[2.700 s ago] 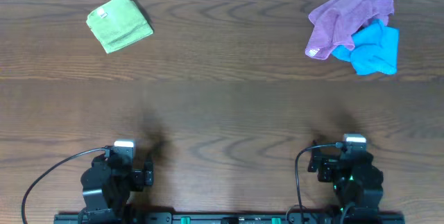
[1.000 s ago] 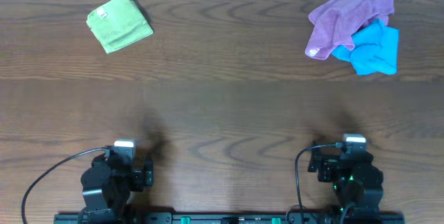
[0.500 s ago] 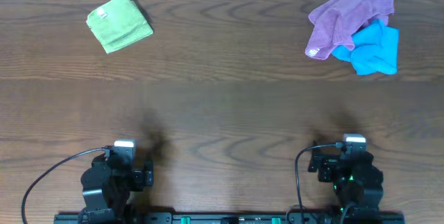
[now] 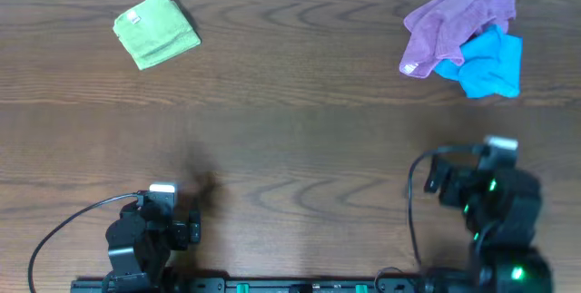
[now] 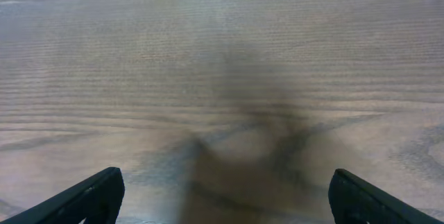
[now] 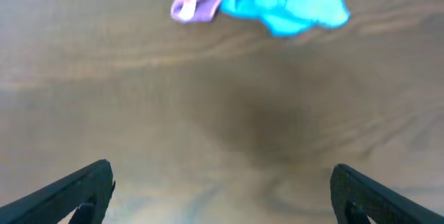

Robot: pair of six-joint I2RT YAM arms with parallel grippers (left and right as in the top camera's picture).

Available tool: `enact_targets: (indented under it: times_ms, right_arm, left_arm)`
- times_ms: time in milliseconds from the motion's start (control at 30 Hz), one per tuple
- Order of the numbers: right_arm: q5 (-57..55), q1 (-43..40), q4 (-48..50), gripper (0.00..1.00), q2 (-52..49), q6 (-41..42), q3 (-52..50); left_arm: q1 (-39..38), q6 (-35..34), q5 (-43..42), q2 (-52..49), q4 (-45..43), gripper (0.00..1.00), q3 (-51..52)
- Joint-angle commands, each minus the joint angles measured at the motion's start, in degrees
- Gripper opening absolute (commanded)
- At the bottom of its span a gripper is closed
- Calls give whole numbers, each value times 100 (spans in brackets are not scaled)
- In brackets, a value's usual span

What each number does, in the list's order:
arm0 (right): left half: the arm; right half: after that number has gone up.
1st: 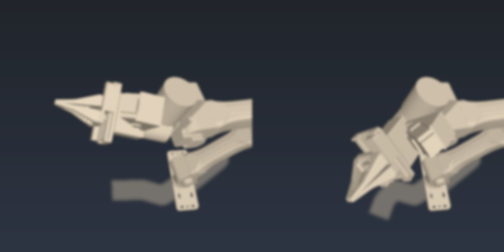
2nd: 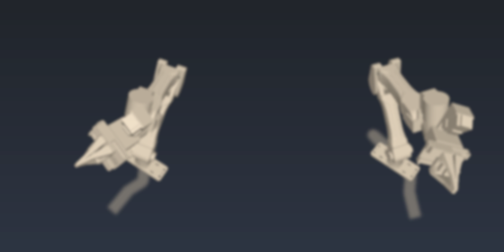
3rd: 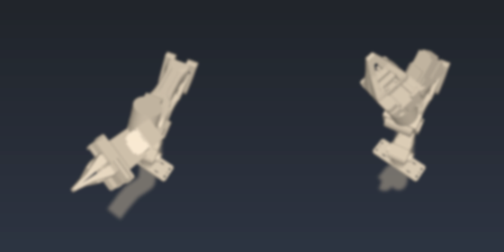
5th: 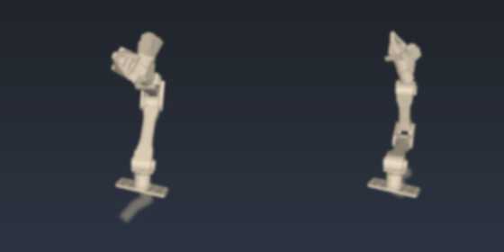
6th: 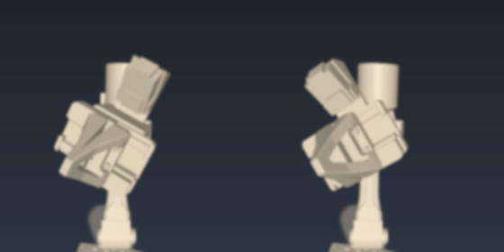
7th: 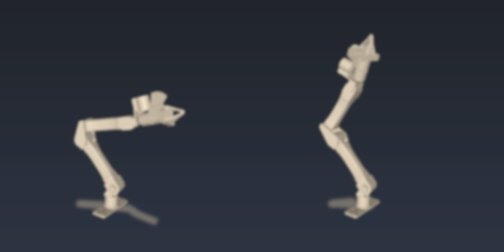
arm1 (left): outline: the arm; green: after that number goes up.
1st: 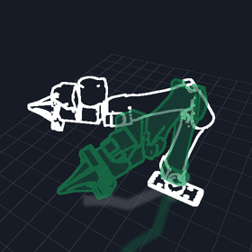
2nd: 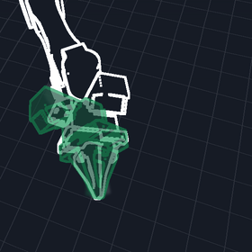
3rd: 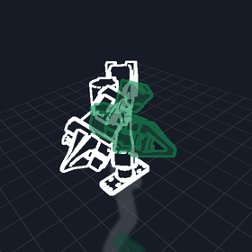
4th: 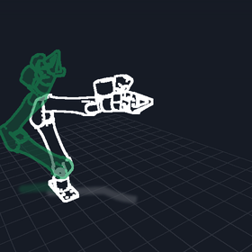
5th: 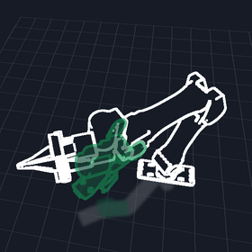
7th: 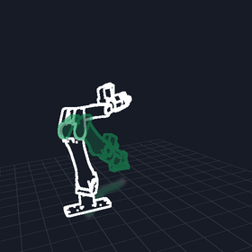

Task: Fold the cloth
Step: 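Move the right gripper toward the purple and blue cloth pile, then lower the right gripper and grasp the purple cloth edge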

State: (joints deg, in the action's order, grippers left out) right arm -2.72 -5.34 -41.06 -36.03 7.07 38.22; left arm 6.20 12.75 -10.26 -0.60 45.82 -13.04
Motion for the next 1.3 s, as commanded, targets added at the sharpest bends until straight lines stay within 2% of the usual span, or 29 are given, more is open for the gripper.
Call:
enact_targets:
  times_ms: [0,367,600,700,833,1267]
  right_arm:
    - [-94,-66,-11,99,-946,127,857]
    - [-92,-136,-221,99,-4232,131,3797]
    - [-81,-348,-168,99,-5877,96,5202]
    - [249,-433,59,99,-6435,-155,5652]
    - [662,-485,433,99,-6889,-308,5836]
    - [597,-411,931,99,-7615,-446,5831]
  left_arm:
    - [-26,98,79,39,192,95,234]
    - [-26,98,79,39,192,95,234]
    - [-26,98,79,39,192,95,234]
    - [-26,98,79,39,192,95,234]
    - [-26,98,79,39,192,95,234]
    - [-26,98,79,39,192,95,234]
